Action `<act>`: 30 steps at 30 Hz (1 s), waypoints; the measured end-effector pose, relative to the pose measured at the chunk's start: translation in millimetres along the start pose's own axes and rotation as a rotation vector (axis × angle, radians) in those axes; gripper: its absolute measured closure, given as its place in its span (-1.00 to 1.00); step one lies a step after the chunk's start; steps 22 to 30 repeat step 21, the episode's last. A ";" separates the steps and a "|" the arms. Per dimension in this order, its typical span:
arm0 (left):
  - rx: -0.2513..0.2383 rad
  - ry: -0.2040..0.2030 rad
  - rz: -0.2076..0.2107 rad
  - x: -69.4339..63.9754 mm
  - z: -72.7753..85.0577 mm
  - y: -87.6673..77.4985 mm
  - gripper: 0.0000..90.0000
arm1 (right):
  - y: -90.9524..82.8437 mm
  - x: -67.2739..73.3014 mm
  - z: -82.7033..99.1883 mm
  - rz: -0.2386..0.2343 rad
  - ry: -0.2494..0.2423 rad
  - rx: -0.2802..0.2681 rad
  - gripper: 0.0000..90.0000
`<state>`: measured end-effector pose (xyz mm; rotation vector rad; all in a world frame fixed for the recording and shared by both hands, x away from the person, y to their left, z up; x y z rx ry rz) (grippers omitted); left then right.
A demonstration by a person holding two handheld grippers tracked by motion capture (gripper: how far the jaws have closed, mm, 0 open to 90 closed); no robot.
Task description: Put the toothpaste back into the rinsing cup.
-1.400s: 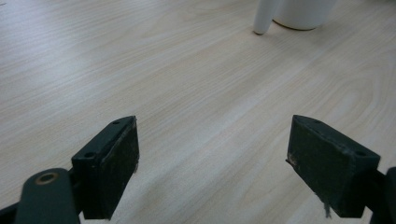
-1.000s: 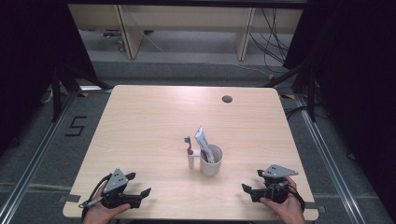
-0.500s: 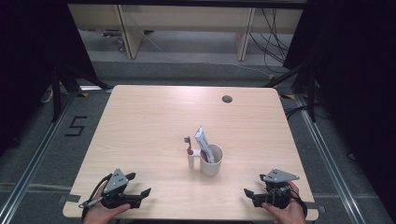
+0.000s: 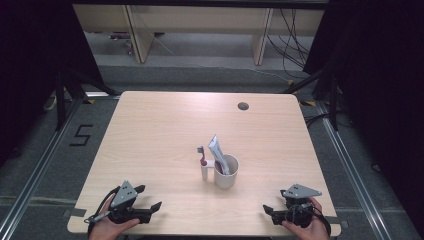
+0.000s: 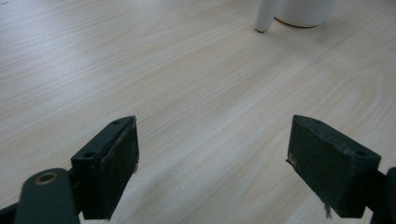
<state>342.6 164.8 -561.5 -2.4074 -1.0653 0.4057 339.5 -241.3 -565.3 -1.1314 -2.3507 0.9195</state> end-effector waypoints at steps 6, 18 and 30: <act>-0.005 0.001 -0.004 0.1 -0.5 -0.7 -0.65 | 1.3 2.2 1.5 0.006 -0.005 0.018 -0.64; -0.006 0.007 -0.003 -0.4 -0.4 -0.2 -0.65 | 1.2 4.3 1.1 0.006 0.011 0.022 -0.64; -0.006 0.008 -0.002 -0.4 -0.4 -0.2 -0.65 | 1.8 2.2 -0.3 0.013 0.000 0.008 -0.64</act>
Point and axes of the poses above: each handheld gripper's, and its own axes: y roughly forward along the jaws, z roughly out of its underside, x roughly to its left, the point moved 9 cm from there along y, roughly forward along the jaws, and after that the axes turned 1 degree about -x, right-handed, at the moved point
